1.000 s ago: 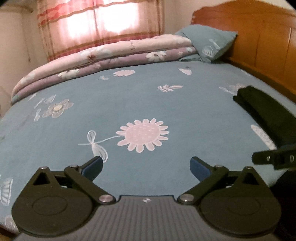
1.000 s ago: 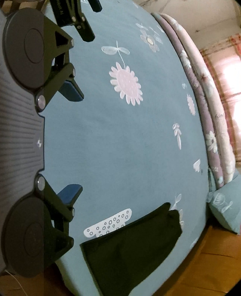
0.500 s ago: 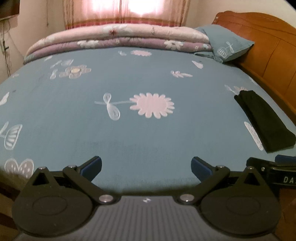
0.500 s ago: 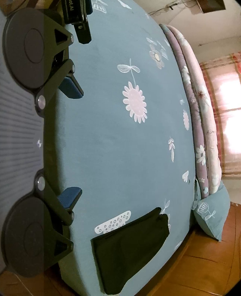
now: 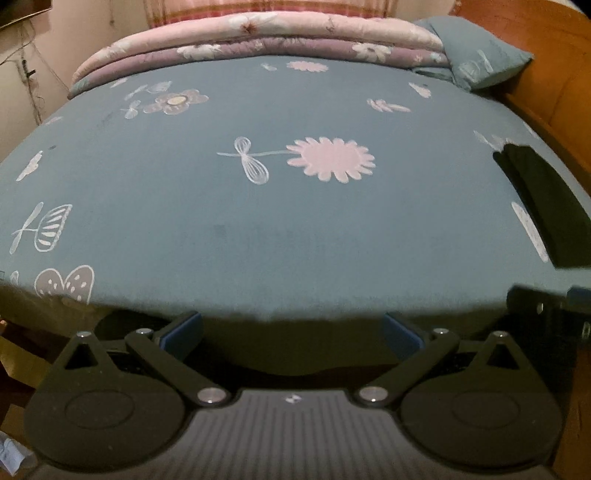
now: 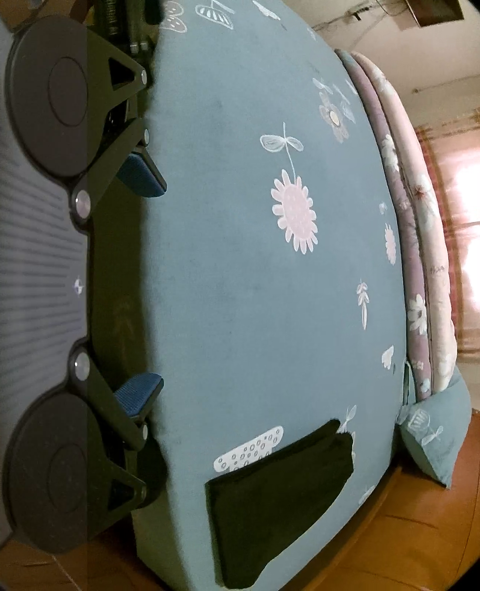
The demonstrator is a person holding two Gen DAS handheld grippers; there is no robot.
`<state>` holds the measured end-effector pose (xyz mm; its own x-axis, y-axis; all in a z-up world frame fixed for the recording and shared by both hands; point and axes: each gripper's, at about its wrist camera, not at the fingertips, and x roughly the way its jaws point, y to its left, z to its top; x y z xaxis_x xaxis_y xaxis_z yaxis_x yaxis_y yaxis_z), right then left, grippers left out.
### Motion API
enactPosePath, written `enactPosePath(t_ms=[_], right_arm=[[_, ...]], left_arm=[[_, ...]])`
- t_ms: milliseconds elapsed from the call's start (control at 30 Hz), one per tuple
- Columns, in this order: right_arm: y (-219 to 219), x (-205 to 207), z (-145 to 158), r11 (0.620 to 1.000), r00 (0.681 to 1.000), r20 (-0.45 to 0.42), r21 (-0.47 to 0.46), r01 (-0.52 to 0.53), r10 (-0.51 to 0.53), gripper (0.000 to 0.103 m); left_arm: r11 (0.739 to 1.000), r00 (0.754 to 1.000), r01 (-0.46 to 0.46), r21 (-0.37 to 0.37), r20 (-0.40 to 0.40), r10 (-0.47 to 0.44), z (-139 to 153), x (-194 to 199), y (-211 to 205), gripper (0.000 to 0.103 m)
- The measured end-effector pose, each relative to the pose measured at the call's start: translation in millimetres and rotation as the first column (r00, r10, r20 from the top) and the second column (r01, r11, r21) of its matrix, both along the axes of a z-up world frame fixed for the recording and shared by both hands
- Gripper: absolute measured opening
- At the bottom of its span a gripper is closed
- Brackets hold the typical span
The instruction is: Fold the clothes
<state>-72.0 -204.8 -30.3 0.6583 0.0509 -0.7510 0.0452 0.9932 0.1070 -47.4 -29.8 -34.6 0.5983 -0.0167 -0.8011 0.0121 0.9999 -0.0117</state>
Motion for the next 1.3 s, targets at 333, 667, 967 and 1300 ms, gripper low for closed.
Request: enactPosePath(t_ms=[333, 667, 967, 1300], right_arm=[[-11, 4, 24, 0.999, 0.998, 0.059, -0.041, 0.035, -0.033, 0.103], [-36, 23, 25, 0.995, 0.994, 0.054, -0.015, 0.099, -0.098, 0.103], [-39, 24, 23, 0.994, 0.993, 0.048, -0.006, 0.111, -0.11, 0.103], [-38, 25, 26, 0.996, 0.995, 0.044, -0.02, 0.09, -0.089, 0.103]], left_arm=[[0.999, 0.999, 0.037, -0.038, 0.035, -0.036, 22, 10, -14, 0.102], [0.997, 0.999, 0.049, -0.054, 0.022, -0.048, 23, 26, -27, 0.102], [0.997, 0.999, 0.053, -0.057, 0.013, -0.052, 20, 33, -33, 0.102], [0.996, 0.998, 0.061, -0.06, 0.018, -0.06, 21, 31, -34, 0.102]])
